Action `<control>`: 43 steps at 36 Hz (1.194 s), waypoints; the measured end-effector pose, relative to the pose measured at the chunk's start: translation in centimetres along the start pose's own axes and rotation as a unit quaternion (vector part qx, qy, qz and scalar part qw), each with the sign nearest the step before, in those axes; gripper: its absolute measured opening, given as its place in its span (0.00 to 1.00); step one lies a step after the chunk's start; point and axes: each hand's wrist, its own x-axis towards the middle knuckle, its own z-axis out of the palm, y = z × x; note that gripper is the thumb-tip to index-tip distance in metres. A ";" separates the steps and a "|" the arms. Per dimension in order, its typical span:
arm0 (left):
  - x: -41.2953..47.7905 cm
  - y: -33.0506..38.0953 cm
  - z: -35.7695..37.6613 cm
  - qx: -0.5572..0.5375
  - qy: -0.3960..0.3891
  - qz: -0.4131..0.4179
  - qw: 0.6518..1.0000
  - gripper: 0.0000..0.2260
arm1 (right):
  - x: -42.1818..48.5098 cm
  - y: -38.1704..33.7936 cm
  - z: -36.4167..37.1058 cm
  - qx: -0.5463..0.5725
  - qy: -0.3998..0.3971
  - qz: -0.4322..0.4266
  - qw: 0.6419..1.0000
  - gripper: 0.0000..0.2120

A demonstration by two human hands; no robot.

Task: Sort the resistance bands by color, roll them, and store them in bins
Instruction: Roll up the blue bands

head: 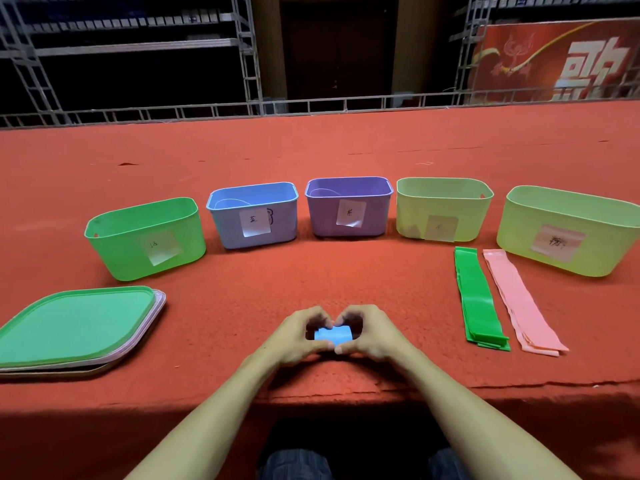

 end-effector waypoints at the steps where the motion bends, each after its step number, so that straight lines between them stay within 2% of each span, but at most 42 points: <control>1: -0.1 0.0 -0.1 0.009 -0.003 0.005 1.000 0.13 | -0.1 -0.1 0.0 -0.005 0.001 -0.001 1.000 0.19; 8: -0.8 -0.7 -0.3 0.034 0.016 0.015 0.999 0.18 | -0.9 -0.3 0.0 -0.013 0.002 -0.002 1.000 0.19; 22: -1.7 -1.0 0.0 0.070 0.031 0.035 0.996 0.18 | -2.0 -1.0 -0.1 -0.010 0.011 -0.002 1.000 0.19; 28: -1.8 -0.7 -0.3 0.084 0.026 0.040 0.995 0.19 | -1.9 -1.1 -0.7 -0.031 -0.013 -0.013 0.999 0.18; 35: -1.8 -1.0 -0.1 0.034 0.016 0.055 0.998 0.16 | -1.8 -0.7 -0.4 -0.046 -0.016 -0.034 0.998 0.18; 43: -1.1 -1.4 -0.4 0.025 0.019 0.046 0.998 0.14 | -1.4 -0.5 -0.2 -0.027 0.001 -0.060 0.998 0.16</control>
